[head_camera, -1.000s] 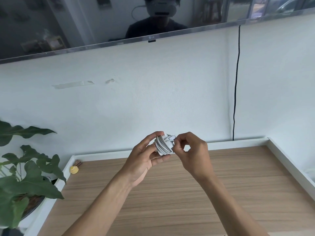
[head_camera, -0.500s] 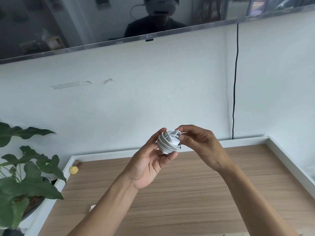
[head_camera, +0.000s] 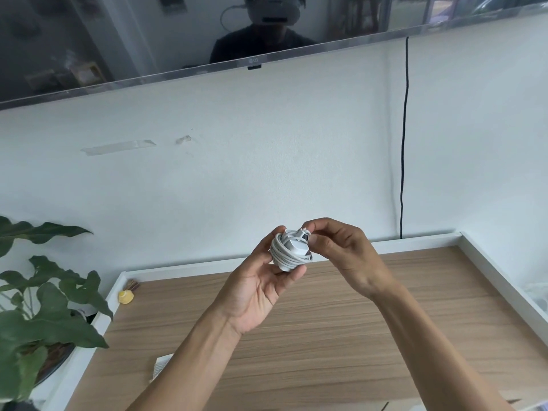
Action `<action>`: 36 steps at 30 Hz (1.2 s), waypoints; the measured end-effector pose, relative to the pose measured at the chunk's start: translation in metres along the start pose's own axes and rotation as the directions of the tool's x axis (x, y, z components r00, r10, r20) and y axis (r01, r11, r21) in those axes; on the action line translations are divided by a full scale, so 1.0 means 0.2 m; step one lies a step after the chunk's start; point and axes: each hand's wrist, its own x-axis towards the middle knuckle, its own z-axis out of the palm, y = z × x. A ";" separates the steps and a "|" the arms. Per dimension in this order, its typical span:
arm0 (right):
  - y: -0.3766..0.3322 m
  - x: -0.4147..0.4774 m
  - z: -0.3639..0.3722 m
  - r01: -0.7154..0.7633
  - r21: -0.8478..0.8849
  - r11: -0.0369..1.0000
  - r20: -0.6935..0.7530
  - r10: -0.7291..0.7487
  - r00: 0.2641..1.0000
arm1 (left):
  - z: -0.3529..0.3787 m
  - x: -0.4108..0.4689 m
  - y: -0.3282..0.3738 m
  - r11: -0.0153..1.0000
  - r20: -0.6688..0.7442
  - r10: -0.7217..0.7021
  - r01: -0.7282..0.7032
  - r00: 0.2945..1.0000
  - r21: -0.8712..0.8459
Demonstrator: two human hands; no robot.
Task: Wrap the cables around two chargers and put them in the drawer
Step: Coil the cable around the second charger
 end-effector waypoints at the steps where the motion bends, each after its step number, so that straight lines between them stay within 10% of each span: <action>1: 0.00 0.00 0.01 -0.002 0.006 1.000 -0.012 0.002 1.000 | 0.00 0.00 0.00 1.000 0.002 0.003 -0.003 1.000 0.007; 15: 0.00 0.02 0.07 0.028 0.092 0.995 -0.110 -0.017 0.994 | 0.01 0.00 0.05 0.997 0.004 0.053 -0.053 0.999 0.048; 36: 0.07 -0.05 0.14 0.012 -0.466 0.885 -0.451 -0.249 0.857 | -0.04 0.06 0.00 0.891 -0.055 0.203 -0.161 0.978 0.424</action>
